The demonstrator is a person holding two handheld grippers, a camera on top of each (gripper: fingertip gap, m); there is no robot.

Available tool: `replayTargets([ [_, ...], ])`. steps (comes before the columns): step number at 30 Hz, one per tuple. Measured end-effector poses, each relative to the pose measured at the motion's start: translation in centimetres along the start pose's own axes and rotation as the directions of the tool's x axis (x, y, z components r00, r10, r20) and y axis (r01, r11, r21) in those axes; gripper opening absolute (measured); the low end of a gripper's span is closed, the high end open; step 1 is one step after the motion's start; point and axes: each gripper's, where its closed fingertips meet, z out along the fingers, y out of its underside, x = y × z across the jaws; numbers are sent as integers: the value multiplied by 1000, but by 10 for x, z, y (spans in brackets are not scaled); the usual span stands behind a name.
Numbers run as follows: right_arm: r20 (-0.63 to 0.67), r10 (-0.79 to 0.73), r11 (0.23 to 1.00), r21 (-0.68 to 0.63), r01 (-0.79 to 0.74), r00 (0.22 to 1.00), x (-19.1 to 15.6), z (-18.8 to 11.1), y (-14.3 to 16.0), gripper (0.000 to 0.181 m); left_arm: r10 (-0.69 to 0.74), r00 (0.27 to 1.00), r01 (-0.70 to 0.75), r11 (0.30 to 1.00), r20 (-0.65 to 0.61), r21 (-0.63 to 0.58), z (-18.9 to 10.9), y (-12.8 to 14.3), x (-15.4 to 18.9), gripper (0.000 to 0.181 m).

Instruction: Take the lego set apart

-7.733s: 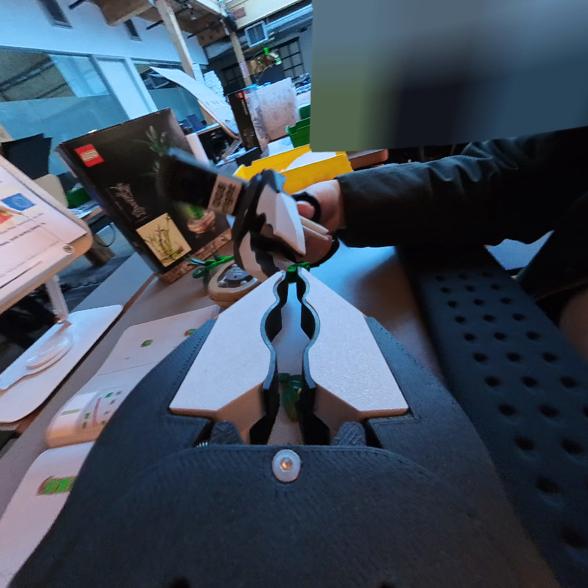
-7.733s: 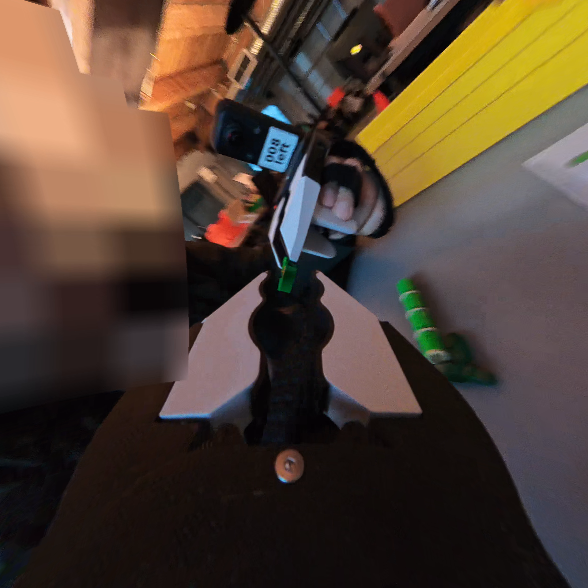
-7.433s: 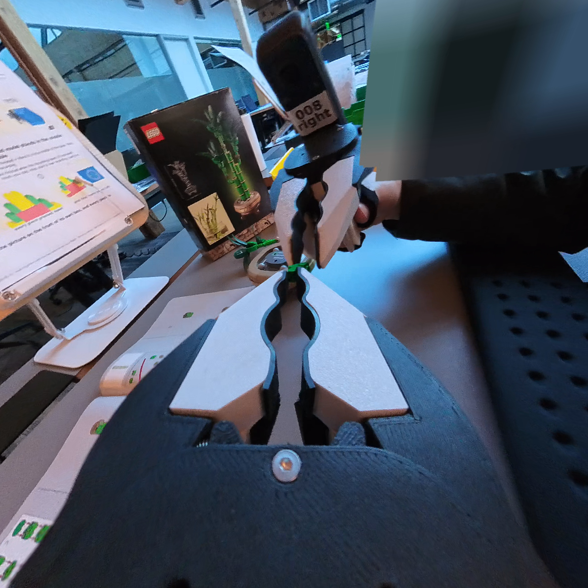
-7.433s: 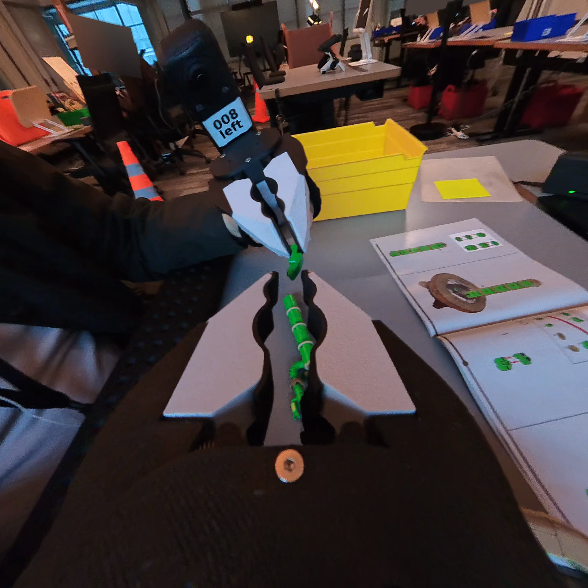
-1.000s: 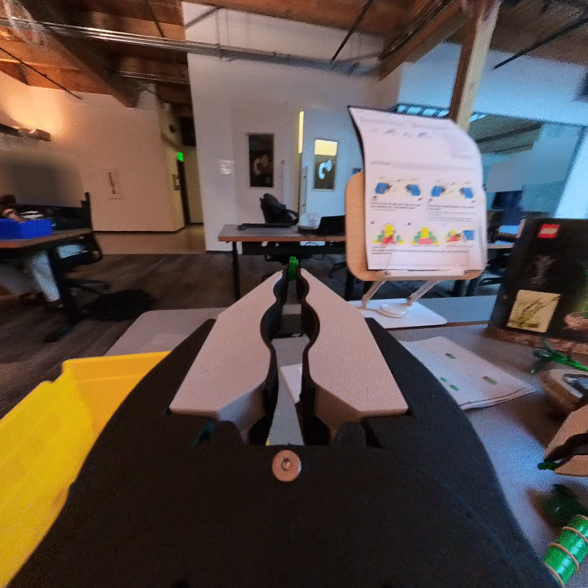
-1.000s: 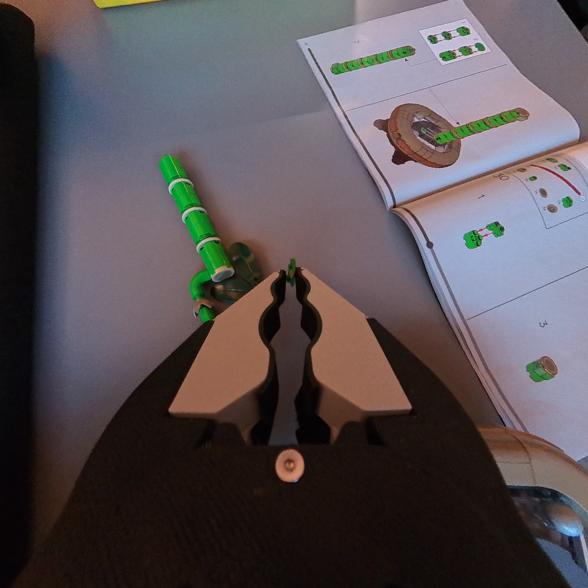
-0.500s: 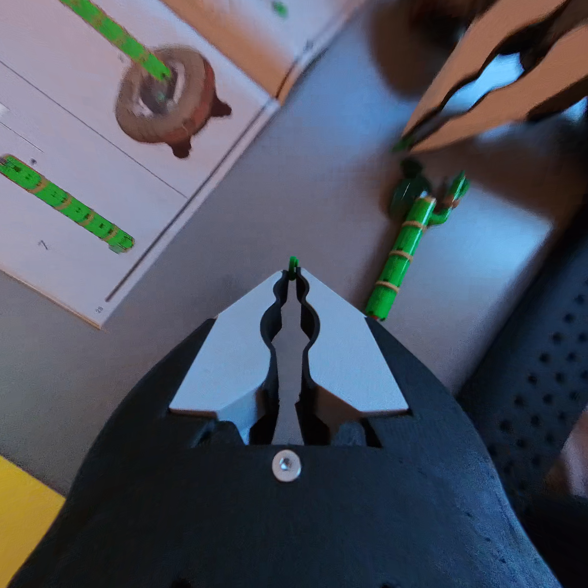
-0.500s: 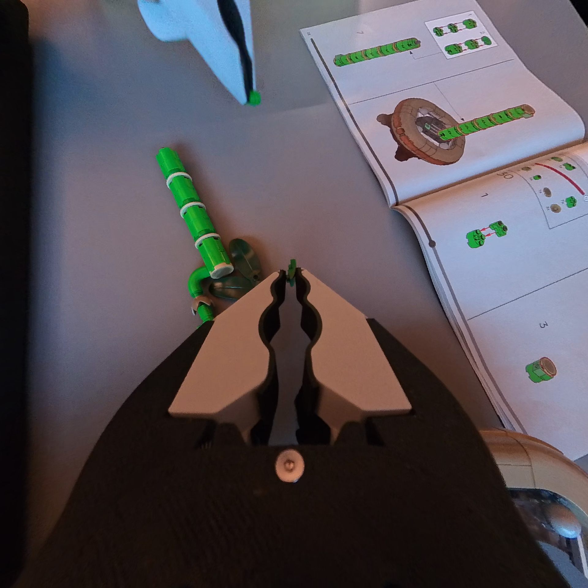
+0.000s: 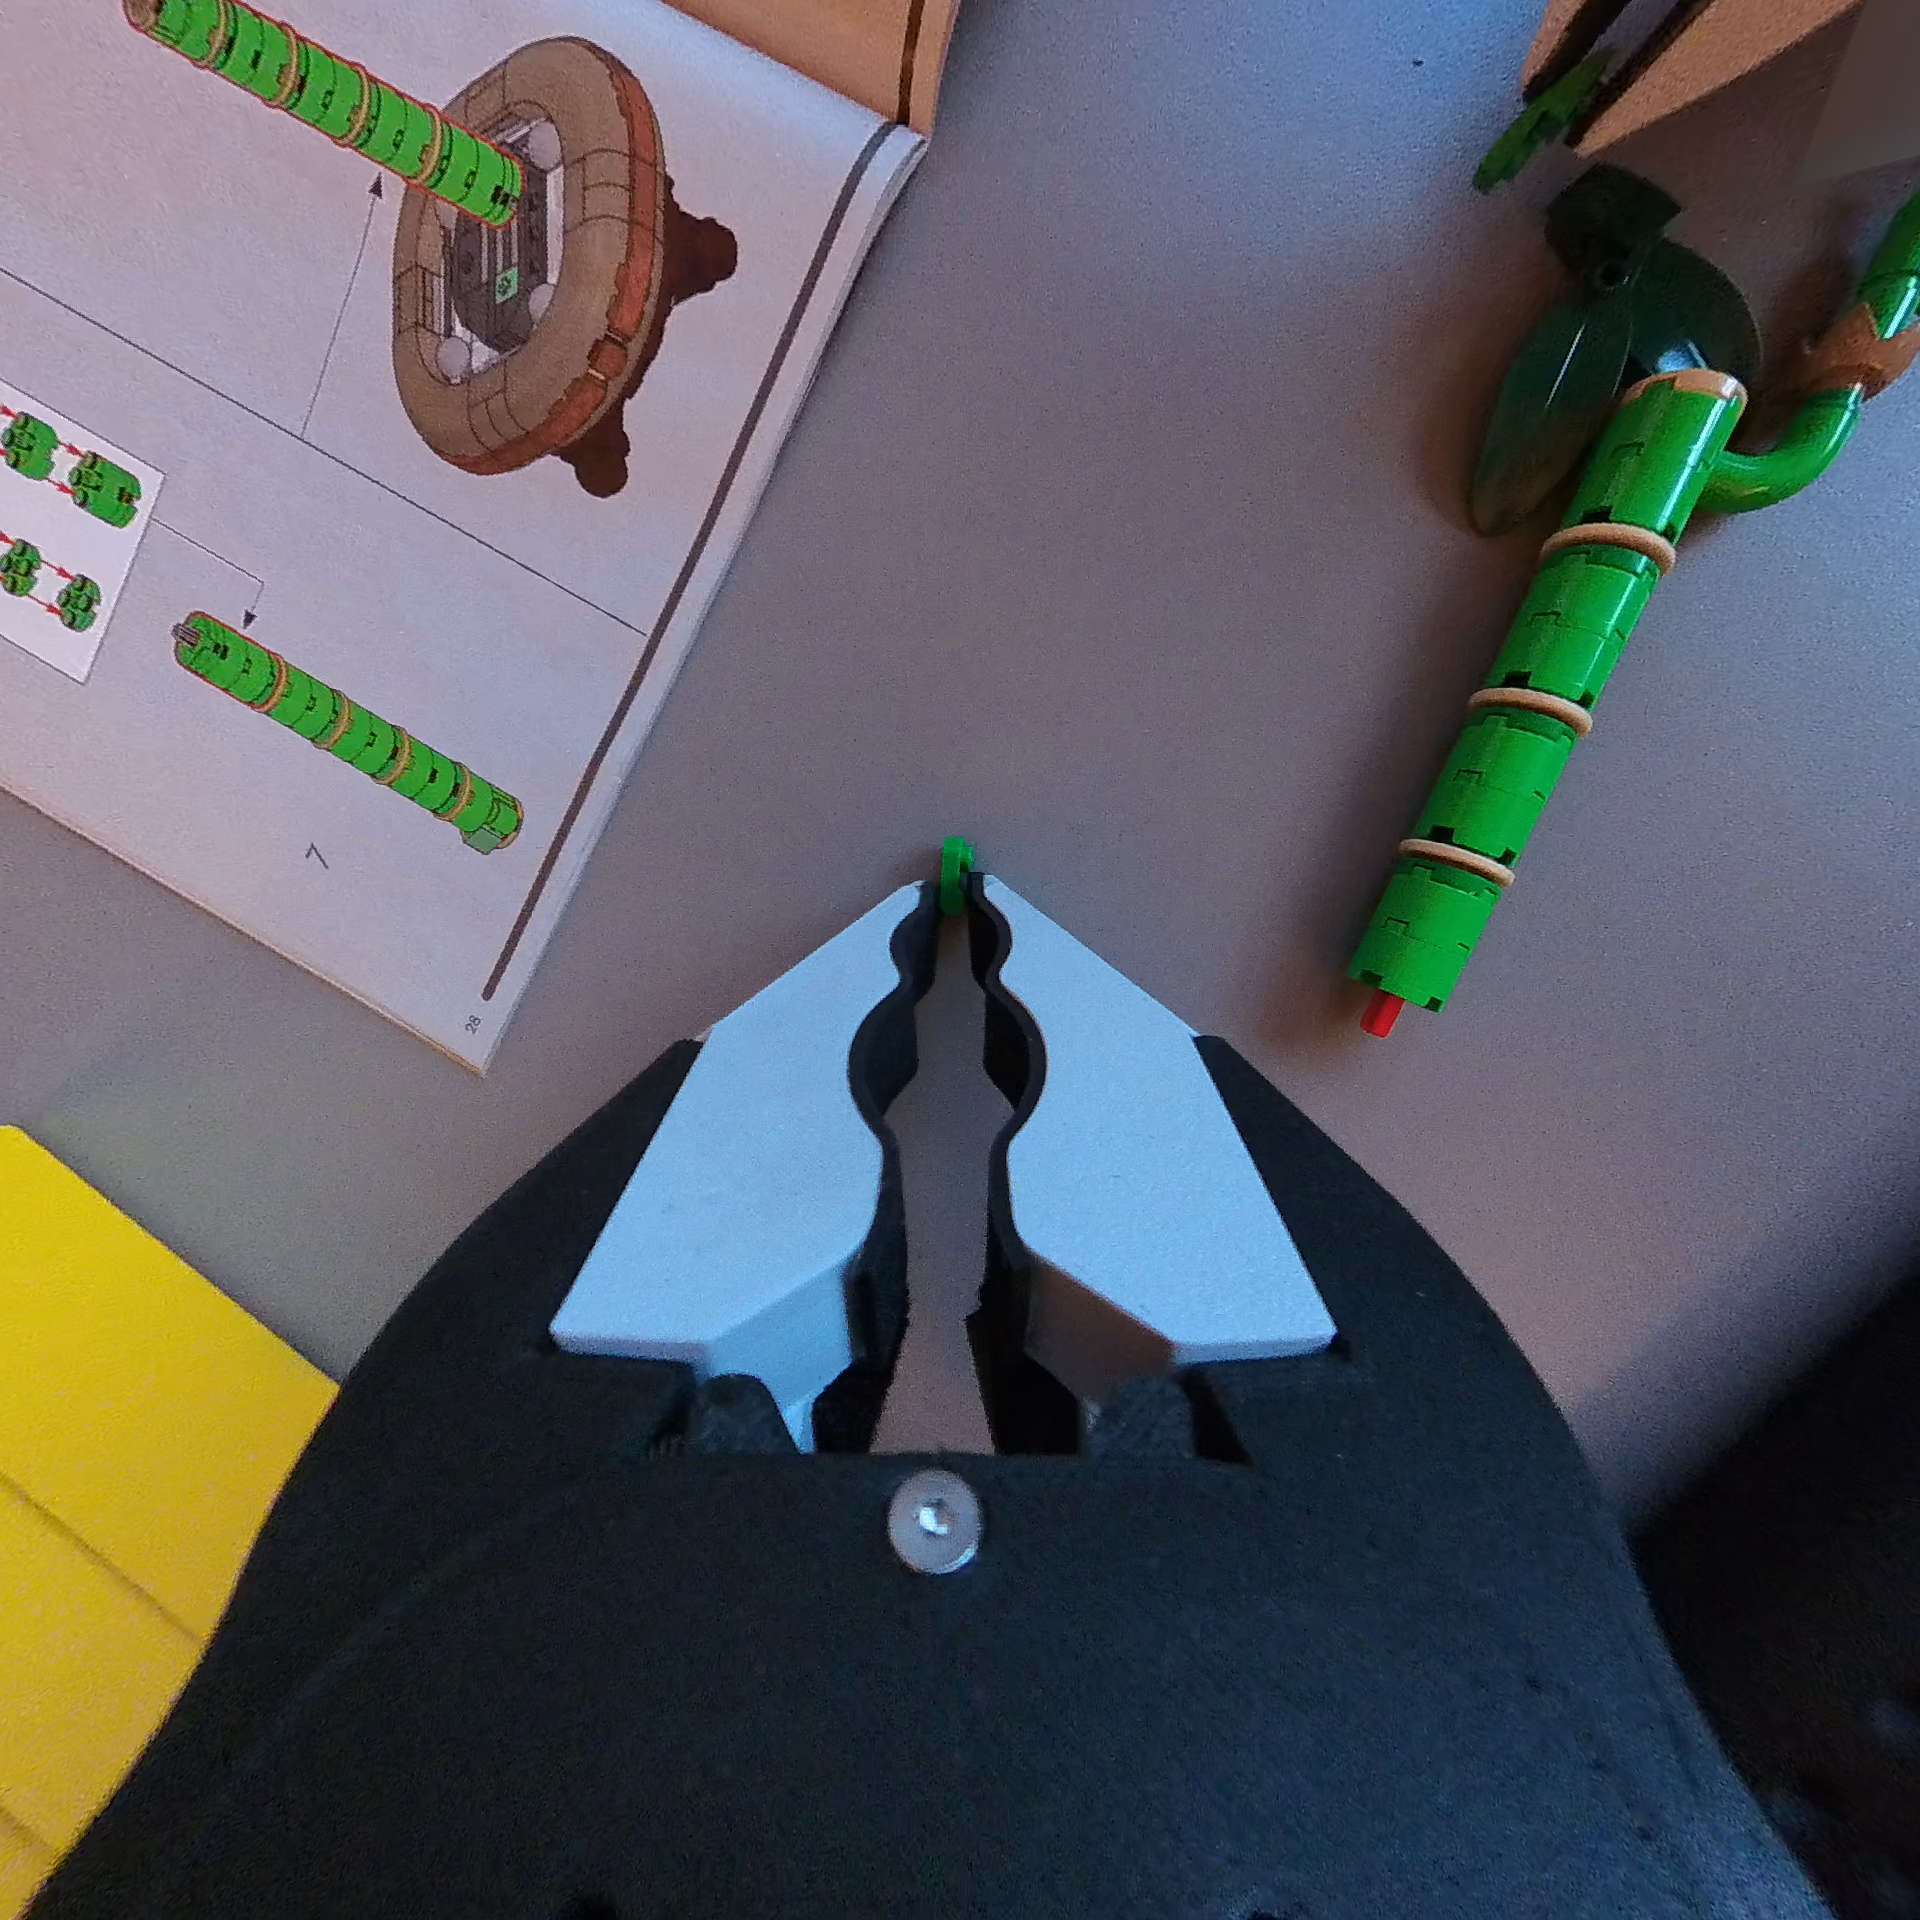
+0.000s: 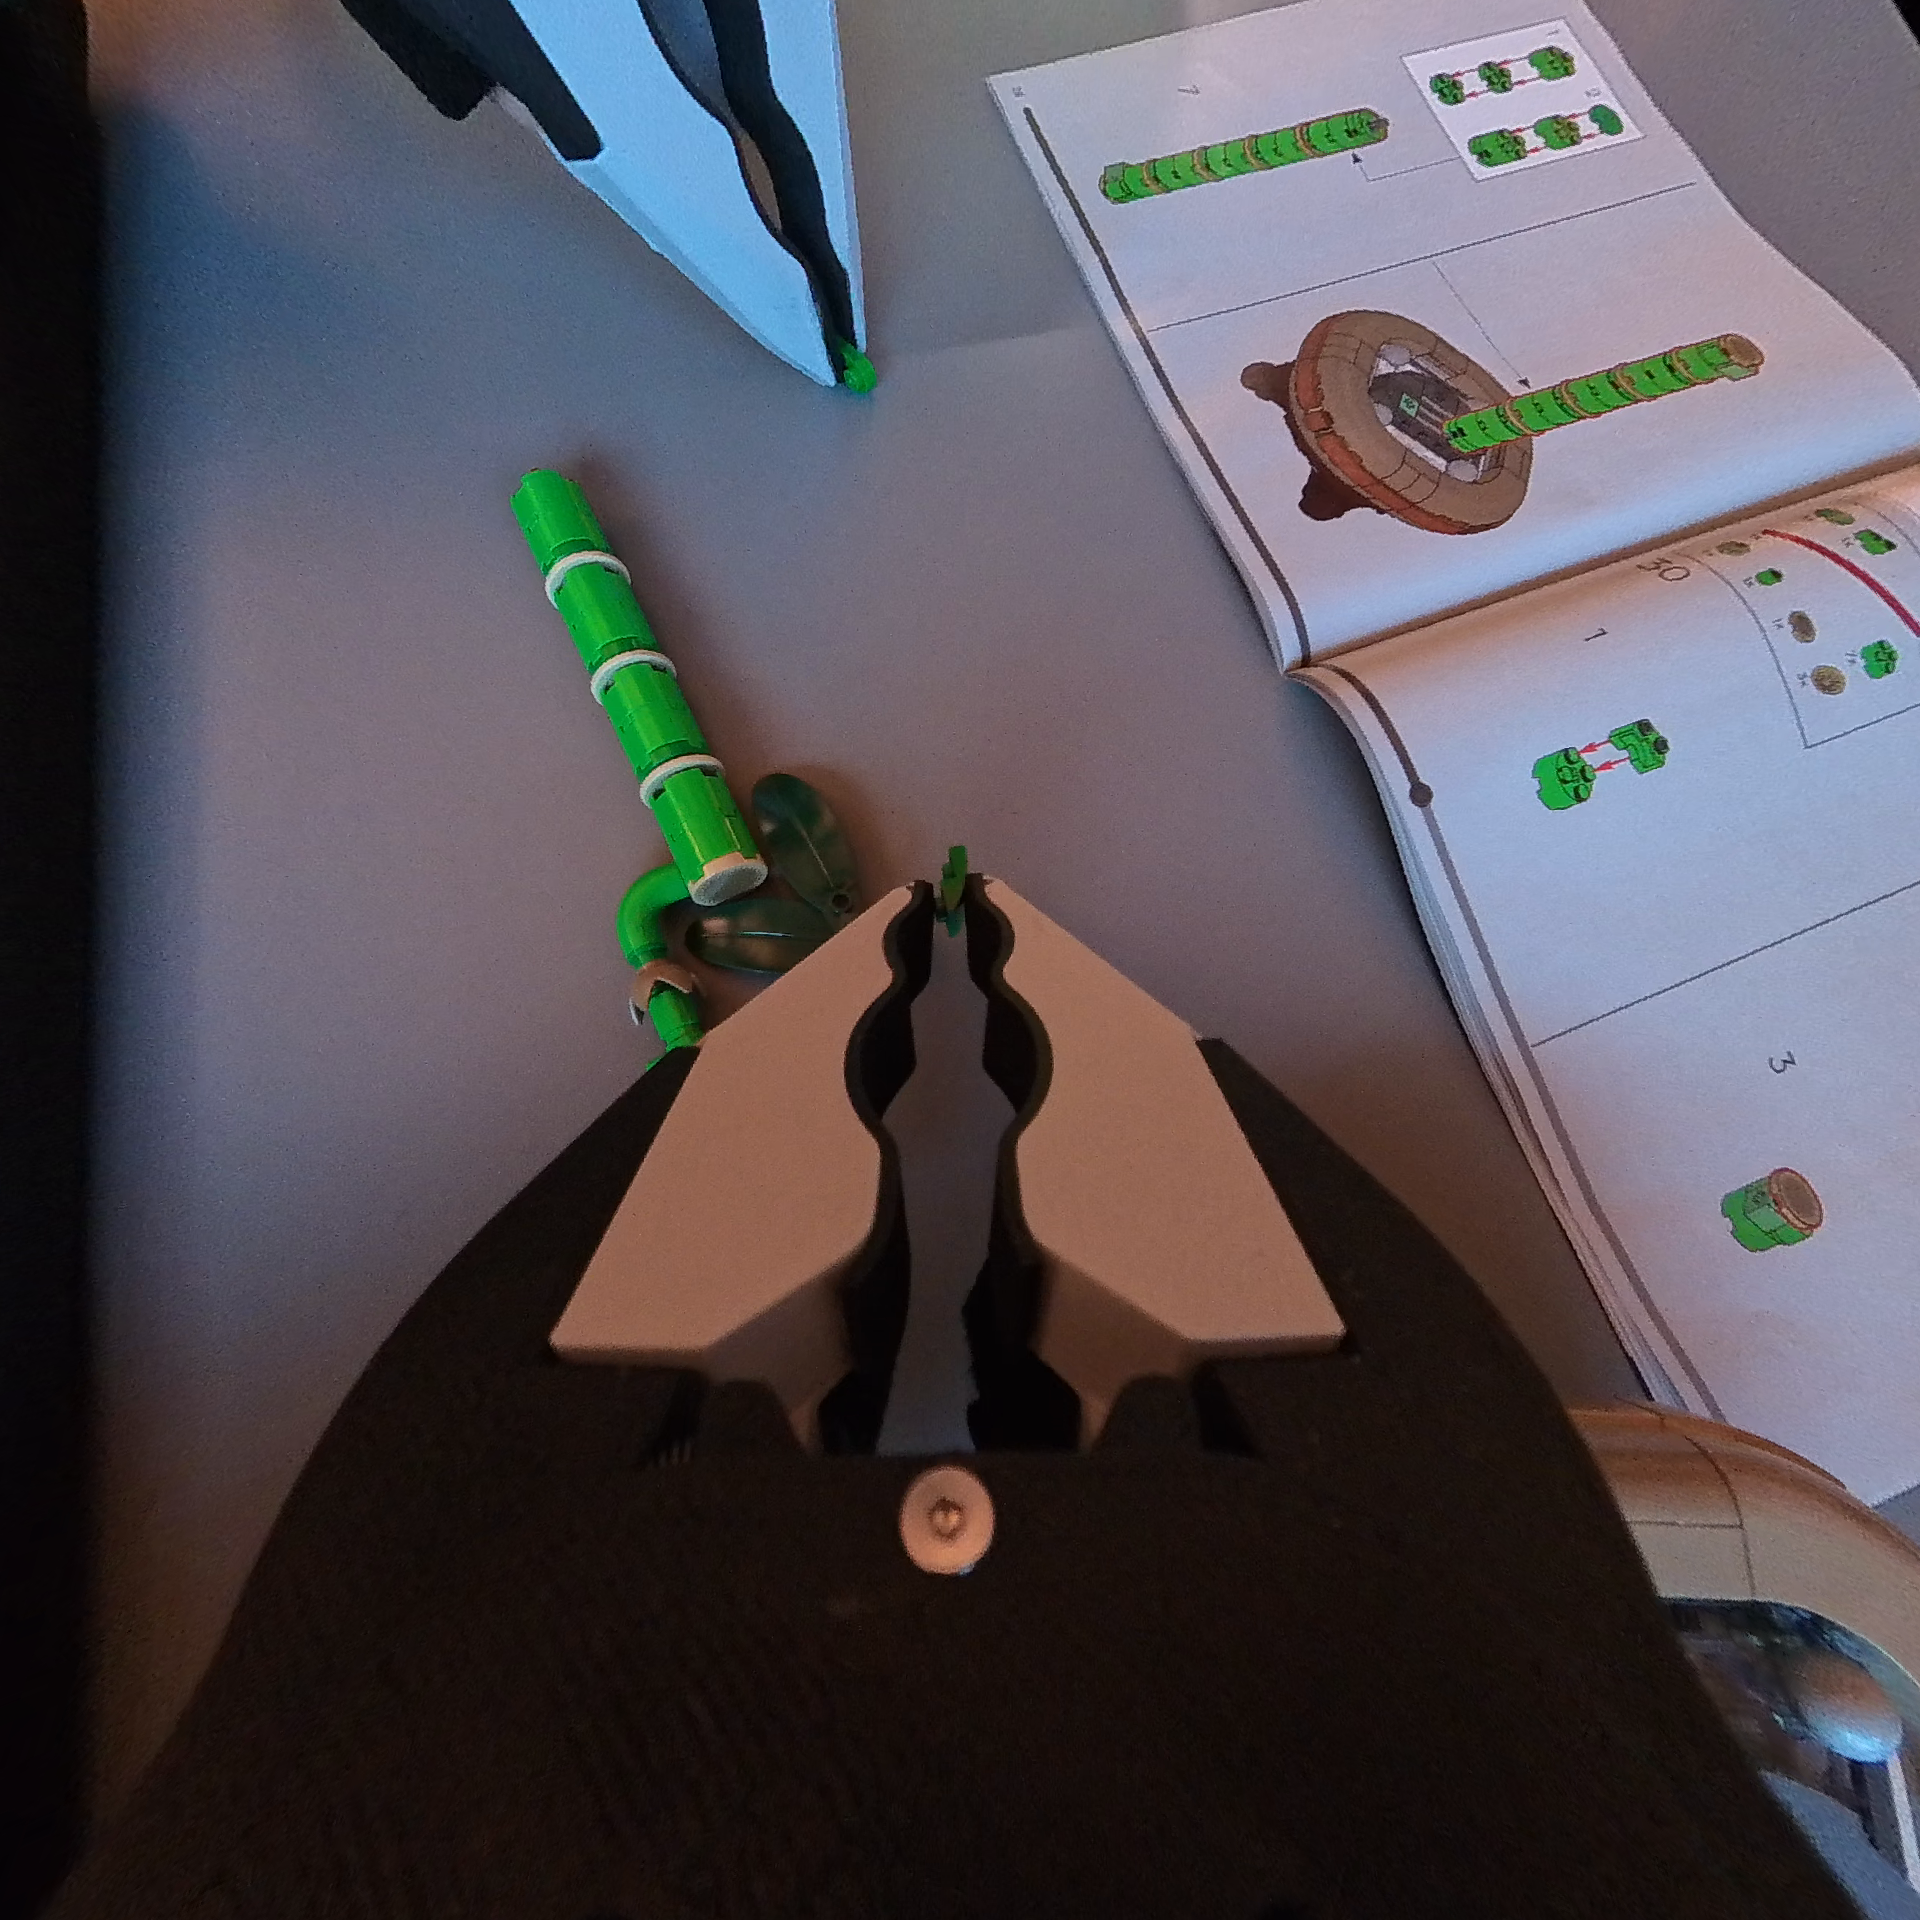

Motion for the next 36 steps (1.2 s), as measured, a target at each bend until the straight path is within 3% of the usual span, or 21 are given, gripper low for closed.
replayTargets([
  [3,-2,-4,1000,-6,4,1000,0,0,1,5,-33,999,33,999,-8,28,-2,-3,-4,28],
  [6,-3,-8,1000,-9,8,1000,0,0,1,5,-122,989,135,974,-80,182,-19,-22,-9,31],
  [9,-3,-9,1000,-9,9,1000,0,0,0,5,-193,964,248,901,-182,357,-46,-43,-17,31],
  [12,0,-7,1000,-15,7,1000,-1,1,2,5,-192,948,273,902,-254,334,-43,-40,-8,29],
  [16,1,-8,1000,-19,8,1000,-1,2,2,5,-87,992,100,983,-91,152,-11,-16,-8,21],
  [21,1,-8,1000,-19,8,1000,-1,1,2,5,-43,997,49,996,-70,77,-1,-8,-1,15],
  [23,2,-9,1000,-22,9,1000,-1,2,3,5,-36,996,41,997,-79,61,1,-4,0,3],
  [25,2,-11,1000,-22,11,1000,-1,2,3,5,-30,998,33,998,-61,54,0,-3,-3,3],
  [27,1,-11,1000,-22,11,1000,-1,1,3,5,-18,996,9,995,85,102,-11,-11,-24,3],
  [28,1,-11,1000,-22,11,1000,-1,1,3,5,-37,981,-1,981,191,193,-28,-24,-39,3],
  [30,1,-11,1000,-21,11,1000,-1,1,3,5,-214,895,-4,874,392,486,-94,-56,-73,2],
  [32,2,-10,1000,-25,10,1000,0,2,3,5,-475,726,-13,714,498,700,-172,-51,-104,2],
  [33,2,-10,1000,-28,10,1000,0,3,4,5,-564,624,-11,686,541,727,-198,-32,-117,2],
  [35,5,-9,999,-31,9,1000,0,4,4,5,-632,385,28,736,672,676,-231,17,-143,3],
  [36,6,-9,999,-33,9,1000,0,4,5,5,-633,304,52,757,712,651,-239,37,-151,3],
])
